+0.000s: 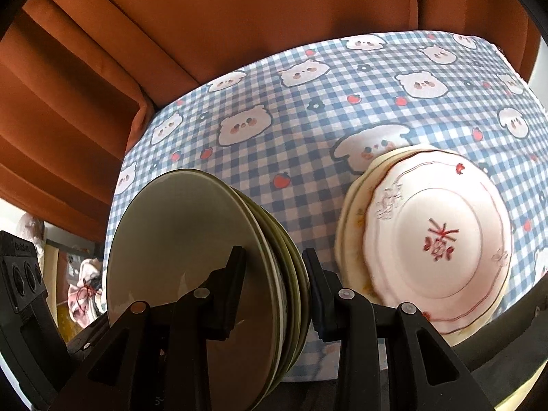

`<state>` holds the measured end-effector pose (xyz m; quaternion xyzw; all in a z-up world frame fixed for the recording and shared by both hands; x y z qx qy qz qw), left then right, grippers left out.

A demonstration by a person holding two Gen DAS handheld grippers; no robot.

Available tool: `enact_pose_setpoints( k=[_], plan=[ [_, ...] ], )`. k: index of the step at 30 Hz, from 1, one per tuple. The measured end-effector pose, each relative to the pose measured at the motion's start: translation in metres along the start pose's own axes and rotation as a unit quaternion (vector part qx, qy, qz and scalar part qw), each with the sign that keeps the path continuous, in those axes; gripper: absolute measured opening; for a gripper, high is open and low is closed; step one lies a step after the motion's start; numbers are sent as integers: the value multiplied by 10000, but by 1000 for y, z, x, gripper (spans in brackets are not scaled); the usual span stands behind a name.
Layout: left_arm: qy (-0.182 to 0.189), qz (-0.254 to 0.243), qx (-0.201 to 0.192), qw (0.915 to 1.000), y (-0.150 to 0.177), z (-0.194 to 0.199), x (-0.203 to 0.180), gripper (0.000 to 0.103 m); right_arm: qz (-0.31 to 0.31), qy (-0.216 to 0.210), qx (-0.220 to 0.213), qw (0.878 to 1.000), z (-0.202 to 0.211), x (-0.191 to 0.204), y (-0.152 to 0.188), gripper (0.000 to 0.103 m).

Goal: Organize plates and bowls
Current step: 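Lift the bowl stack and carry it toward the plate stack, then lower the bowl stack onto the red-rimmed plate with both tools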

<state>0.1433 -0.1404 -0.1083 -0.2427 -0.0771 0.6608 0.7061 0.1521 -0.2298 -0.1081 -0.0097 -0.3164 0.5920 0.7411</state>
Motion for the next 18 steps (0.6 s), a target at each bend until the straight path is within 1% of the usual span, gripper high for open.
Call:
enact_pose_setpoints(
  k=[6, 18],
  plan=[
    [-66, 167, -82, 9998, 3, -3, -34, 53, 265, -89, 40, 9996, 19, -23, -11, 37],
    [-78, 334, -145, 9993, 11, -23, -96, 52, 461, -78, 129, 9988, 44, -87, -24, 37]
  ],
)
Point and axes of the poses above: each gripper's, at about its wrist camera, not at the fingertips, and z roughly against the way its jaws point, x to its left, y to its underside, the point moved 9 cm from there along -z, roughly the way its jaws point, and after that the axes turned 9 degrees about -y, right-handed, at the moved point
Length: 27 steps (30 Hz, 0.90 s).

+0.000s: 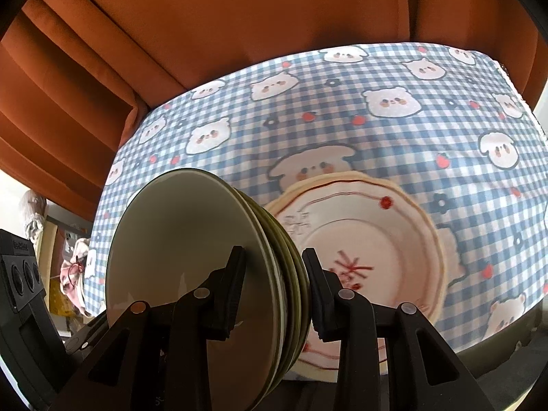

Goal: Organize plates and bowls
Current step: 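Lower the bowl stack onto the red-rimmed plate with both tools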

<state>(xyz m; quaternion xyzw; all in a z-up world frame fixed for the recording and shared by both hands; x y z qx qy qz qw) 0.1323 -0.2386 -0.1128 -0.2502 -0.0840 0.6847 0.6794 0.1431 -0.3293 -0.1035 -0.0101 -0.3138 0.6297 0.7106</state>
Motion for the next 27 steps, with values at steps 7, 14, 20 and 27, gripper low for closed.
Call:
enact_pose_setpoints(
  k=[7, 14, 20, 27],
  plan=[
    [53, 64, 24, 10000, 5, -14, -28, 52, 73, 124, 13, 9999, 8, -31, -4, 37],
    [64, 224, 132, 9996, 11, -30, -45, 51, 142, 156, 167, 9996, 5, -54, -7, 39],
    [43, 275, 322, 9991, 17, -45, -55, 52, 95, 200, 333, 9992, 0, -72, -6, 39],
    [-45, 266, 383, 9989, 15, -55, -55, 52, 8, 170, 460, 9988, -9, -84, -6, 39]
  ],
)
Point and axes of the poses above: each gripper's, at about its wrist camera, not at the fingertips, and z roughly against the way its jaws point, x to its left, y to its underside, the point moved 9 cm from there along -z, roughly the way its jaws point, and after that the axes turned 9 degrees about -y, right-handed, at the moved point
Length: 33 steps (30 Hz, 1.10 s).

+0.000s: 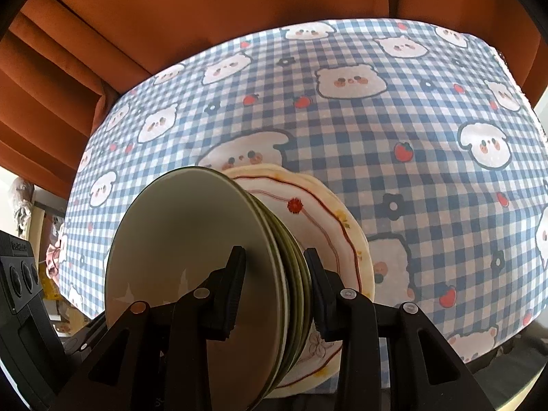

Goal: Organize plates and bowls
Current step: 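Lower the bowl stack onto the red-rimmed plate with both tools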

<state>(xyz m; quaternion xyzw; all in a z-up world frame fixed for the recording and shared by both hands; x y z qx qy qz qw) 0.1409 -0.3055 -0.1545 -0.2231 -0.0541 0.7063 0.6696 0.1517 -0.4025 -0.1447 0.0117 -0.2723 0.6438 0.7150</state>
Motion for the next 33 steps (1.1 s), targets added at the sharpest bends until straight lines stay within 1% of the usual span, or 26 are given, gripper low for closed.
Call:
enact_pose_setpoints(
  k=[6, 13, 18, 23, 25, 26, 27, 28, 30, 33],
  plan=[
    [-111, -162, 22, 9998, -6, -4, -4, 51, -79, -22, 23, 10000, -3, -4, -5, 39],
    [-246, -290, -20, 9993, -3, -2, -5, 52, -90, -135, -39, 9999, -3, -6, -6, 38],
    [-485, -438, -72, 9978, 1, 2, -4, 52, -93, -267, -61, 9996, -1, -5, -1, 38],
    [-712, -545, -85, 9959, 5, 7, -2, 57, -206, -323, -121, 9992, 1, -5, 6, 39],
    [-829, -571, -174, 9948, 5, 12, 3, 65, -216, -330, -143, 9991, 4, -5, 8, 42],
    [-870, -567, -222, 9943, 5, 14, 5, 67, -215, -285, -176, 9992, 6, -5, 9, 47],
    [-903, -553, -287, 9940, 4, 18, 10, 72, -221, -221, -228, 9993, 9, -5, 9, 53],
    [-906, -556, -332, 9938, 4, 21, 12, 76, -239, -186, -283, 9991, 11, -5, 10, 56],
    [-890, -612, -409, 9933, 2, 26, 15, 78, -286, -152, -405, 9987, 17, -5, 11, 64],
    [-793, -789, -553, 9922, 1, 35, 17, 78, -279, -17, -557, 9981, 25, 0, 13, 66]
  ],
)
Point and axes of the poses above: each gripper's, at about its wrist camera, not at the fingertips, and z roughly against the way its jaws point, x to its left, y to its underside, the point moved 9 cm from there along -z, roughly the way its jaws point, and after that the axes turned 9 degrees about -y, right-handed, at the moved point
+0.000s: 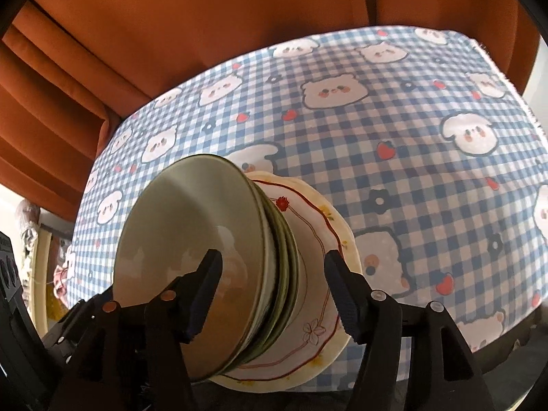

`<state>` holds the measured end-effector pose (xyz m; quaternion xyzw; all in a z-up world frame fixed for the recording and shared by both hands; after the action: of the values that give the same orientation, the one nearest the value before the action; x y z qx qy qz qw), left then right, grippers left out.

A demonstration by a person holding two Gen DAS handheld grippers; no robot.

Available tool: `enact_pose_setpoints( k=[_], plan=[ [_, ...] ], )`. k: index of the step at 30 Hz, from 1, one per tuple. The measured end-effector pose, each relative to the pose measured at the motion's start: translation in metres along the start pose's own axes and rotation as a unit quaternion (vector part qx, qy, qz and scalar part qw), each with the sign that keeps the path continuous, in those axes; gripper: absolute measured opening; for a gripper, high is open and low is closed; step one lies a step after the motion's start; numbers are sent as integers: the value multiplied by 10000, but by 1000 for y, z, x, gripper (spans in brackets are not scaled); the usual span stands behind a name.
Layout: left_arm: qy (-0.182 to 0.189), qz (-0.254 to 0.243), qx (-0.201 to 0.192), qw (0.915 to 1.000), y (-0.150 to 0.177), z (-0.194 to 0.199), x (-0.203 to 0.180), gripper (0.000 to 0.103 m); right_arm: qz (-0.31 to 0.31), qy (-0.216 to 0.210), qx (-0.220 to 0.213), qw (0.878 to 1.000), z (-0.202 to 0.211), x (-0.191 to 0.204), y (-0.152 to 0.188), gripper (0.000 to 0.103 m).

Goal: Organize plates and bowls
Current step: 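Lower the bowl stack onto the red-rimmed plate with both tools, then open both tools and pull them back from the bowl stack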

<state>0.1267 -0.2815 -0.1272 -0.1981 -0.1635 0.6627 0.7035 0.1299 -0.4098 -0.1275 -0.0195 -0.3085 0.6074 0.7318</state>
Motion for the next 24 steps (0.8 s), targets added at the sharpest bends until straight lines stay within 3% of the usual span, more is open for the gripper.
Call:
enact_pose_setpoints(
  k=[5, 11, 16, 21, 24],
  plan=[
    [13, -280, -499, 9984, -12, 24, 11, 79, 117, 389, -432, 9982, 22, 15, -1, 66],
    [37, -341, -1025, 9941, -20, 55, 42, 82, 211, 1103, -1258, 9857, 59, 40, -1, 67],
    [-21, -301, -1192, 9924, -15, 65, 87, 84, 174, 1178, -1504, 9814, 63, 76, 12, 67],
    [-502, -233, -1513, 9869, -2, 68, 143, 86, 381, 1074, -1592, 9807, 47, 117, 30, 67],
    [-580, -164, -1569, 9858, 9, 68, 173, 86, 516, 957, -1684, 9797, 32, 142, 46, 68]
  ],
)
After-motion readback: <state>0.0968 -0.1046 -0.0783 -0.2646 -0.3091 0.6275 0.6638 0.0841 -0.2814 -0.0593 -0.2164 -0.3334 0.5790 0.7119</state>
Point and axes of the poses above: each gripper's, at about its wrist camera, not at the fingertips, and z roughly against the way its jaws point, x to its left, y to its underside, the point moved 9 cm from there along -z, roughly the way its jaws point, and after that the axes turned 9 degrees about -y, right-handed, at the moved point
